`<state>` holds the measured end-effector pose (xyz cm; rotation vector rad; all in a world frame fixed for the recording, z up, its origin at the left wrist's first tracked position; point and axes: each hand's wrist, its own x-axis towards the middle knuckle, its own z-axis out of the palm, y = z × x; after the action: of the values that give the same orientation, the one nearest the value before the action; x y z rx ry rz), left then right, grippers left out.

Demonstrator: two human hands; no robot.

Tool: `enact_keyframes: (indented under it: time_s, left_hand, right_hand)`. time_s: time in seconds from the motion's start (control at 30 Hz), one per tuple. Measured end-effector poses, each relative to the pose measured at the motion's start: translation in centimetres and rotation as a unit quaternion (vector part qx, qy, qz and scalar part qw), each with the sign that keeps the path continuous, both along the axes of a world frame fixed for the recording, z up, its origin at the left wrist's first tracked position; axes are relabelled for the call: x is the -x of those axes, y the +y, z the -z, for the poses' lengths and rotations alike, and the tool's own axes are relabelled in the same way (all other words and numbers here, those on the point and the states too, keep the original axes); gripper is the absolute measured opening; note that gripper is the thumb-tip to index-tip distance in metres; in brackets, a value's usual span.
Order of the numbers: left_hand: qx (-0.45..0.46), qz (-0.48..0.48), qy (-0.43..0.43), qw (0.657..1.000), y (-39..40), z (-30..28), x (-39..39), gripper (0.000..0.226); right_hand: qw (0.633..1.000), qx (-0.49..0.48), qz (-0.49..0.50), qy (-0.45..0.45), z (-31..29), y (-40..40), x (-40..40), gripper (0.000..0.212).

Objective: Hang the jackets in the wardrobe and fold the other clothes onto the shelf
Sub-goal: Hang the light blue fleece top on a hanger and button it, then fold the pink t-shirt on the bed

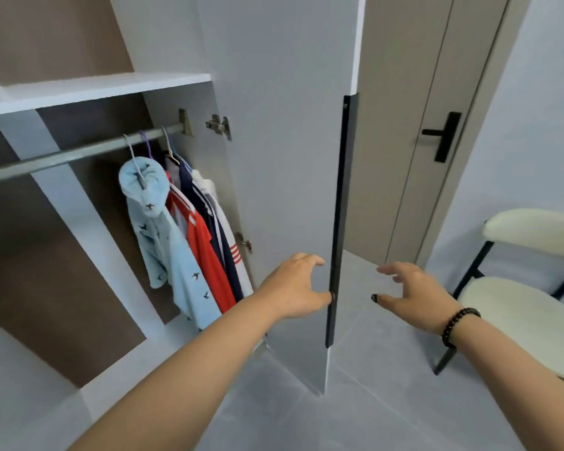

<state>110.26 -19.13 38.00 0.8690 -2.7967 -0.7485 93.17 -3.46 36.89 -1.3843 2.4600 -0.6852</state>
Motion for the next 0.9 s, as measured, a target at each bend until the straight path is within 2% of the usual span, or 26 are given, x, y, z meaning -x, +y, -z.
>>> enact_keyframes:
  time_s: [0.57,0.9]
  left_hand:
    - [-0.061,0.164,0.006,0.985,23.6,3.3,20.1,0.055]
    - [-0.089,0.242,-0.019,0.966,31.3,5.8,28.9,0.053]
  right_hand:
    - [0.983,-0.059,0.168,-0.056,3.4,28.2,12.5,0.049]
    - [0.962,-0.065,0.25,-0.093,5.4,37.4,17.3,0.049]
